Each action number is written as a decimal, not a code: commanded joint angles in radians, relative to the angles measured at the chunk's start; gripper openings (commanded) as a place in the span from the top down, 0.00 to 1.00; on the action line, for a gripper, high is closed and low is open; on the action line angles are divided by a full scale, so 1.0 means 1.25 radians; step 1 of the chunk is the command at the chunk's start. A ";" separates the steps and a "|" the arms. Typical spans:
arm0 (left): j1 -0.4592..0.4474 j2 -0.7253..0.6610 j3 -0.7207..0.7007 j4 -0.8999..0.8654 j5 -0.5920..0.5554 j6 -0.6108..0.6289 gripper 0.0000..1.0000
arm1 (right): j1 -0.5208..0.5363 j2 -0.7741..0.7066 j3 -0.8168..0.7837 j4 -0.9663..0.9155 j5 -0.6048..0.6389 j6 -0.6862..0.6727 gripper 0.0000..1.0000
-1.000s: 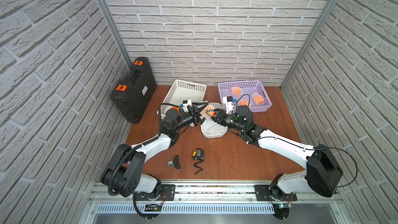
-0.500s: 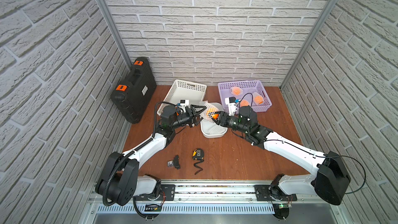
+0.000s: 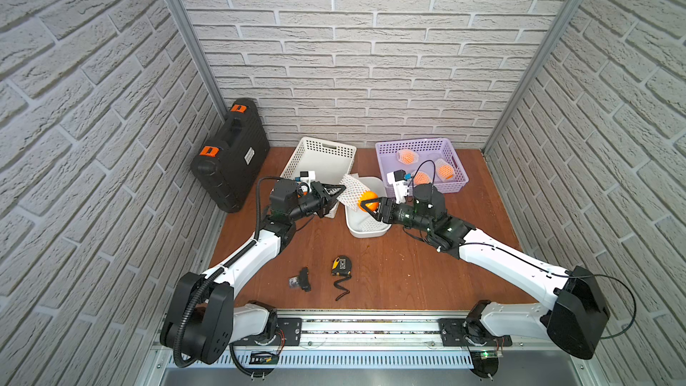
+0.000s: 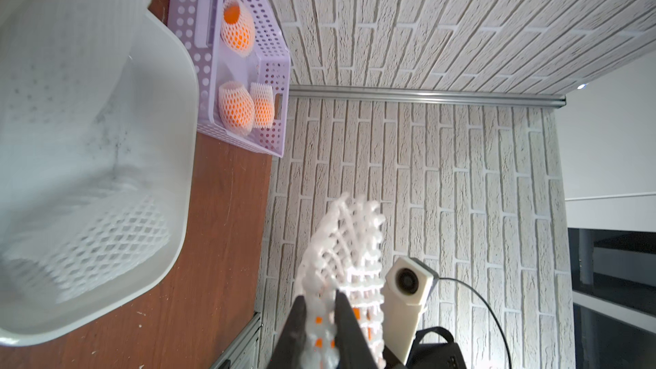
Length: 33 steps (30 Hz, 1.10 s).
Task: Remove foam nets from oranges
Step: Remove the foam net from the orange, then place the foam net into the storage box.
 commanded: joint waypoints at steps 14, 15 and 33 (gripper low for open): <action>-0.061 0.158 0.331 -0.556 -0.128 0.447 0.85 | -0.047 -0.232 -0.008 -0.254 0.096 -0.149 0.56; -0.070 0.196 0.374 -0.599 -0.125 0.479 0.85 | -0.053 -0.243 -0.013 -0.265 0.101 -0.154 0.56; -0.176 0.643 0.868 -0.977 -0.315 0.759 0.84 | -0.106 -0.311 -0.085 -0.276 0.120 -0.192 0.56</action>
